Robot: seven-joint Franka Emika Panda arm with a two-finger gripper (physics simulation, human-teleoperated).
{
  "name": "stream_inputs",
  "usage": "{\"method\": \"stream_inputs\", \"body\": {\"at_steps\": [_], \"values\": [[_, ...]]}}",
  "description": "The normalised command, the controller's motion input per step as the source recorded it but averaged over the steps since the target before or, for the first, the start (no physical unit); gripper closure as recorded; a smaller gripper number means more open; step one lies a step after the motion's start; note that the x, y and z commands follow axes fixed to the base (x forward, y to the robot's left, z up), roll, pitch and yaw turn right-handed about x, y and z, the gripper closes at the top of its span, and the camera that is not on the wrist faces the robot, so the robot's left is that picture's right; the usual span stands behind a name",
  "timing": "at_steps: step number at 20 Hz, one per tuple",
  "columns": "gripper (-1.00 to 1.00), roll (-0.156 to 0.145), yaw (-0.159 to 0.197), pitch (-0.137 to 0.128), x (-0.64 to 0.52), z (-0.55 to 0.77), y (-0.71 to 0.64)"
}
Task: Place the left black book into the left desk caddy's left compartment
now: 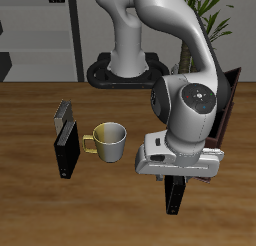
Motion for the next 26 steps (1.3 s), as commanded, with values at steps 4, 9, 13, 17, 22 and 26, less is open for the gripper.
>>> {"method": "stream_inputs", "body": {"at_steps": [4, 9, 13, 17, 22, 26], "values": [[1.0, -0.027, -0.017, 0.019, 0.05, -0.25, -0.06], [1.0, -0.007, -0.016, -0.011, -0.03, 0.1, -0.04], [1.0, -0.028, -0.001, -0.048, -0.12, 0.42, -0.09], [1.0, -0.008, -0.031, -0.088, -0.27, 0.78, -0.1], [1.0, -0.038, -0.008, -0.082, -0.44, 0.83, -0.08], [1.0, -0.036, -0.019, -0.071, -0.47, 0.7, -0.03]]}}
